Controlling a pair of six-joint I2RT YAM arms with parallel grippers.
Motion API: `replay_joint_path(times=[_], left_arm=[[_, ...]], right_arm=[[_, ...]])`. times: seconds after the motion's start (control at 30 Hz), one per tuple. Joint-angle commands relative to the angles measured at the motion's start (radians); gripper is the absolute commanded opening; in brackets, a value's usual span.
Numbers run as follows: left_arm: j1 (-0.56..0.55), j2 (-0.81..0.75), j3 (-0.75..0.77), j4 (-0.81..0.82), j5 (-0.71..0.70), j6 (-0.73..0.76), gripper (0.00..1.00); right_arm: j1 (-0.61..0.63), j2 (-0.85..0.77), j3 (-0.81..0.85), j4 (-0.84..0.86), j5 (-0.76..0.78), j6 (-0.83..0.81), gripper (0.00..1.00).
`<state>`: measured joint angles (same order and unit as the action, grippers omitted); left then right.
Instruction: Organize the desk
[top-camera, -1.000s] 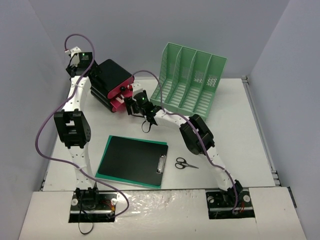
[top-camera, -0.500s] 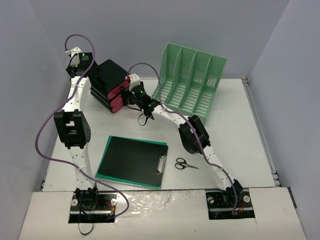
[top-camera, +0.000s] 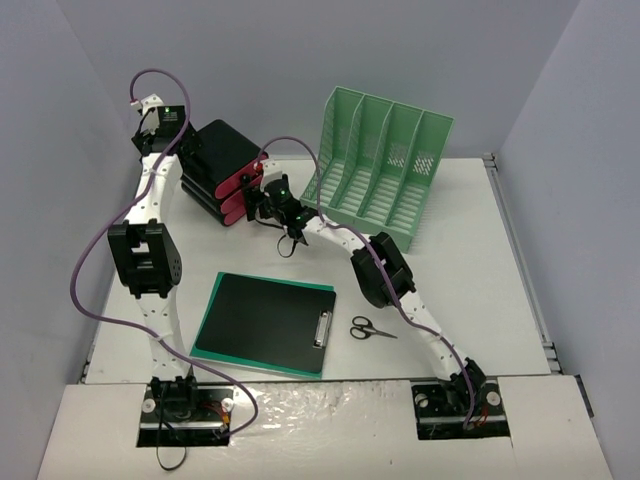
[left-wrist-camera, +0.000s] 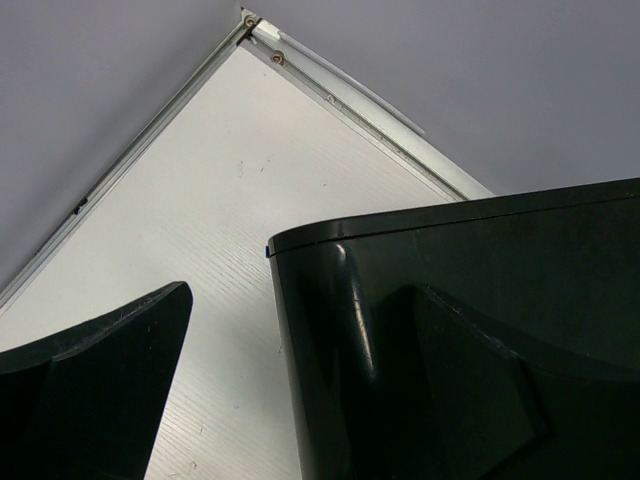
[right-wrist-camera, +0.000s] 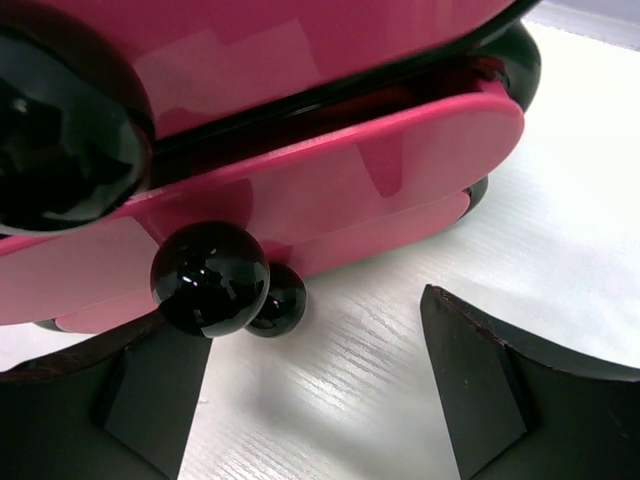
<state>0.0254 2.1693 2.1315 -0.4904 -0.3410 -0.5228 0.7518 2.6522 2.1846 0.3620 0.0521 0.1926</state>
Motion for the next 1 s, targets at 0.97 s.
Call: replay_joint_path(times=[0.97], left_arm=[[0.011, 0.039, -0.024, -0.151, -0.014, 0.072, 0.9]], right_arm=[[-0.077, -0.214, -0.261, 0.162, -0.032, 0.032, 0.82]])
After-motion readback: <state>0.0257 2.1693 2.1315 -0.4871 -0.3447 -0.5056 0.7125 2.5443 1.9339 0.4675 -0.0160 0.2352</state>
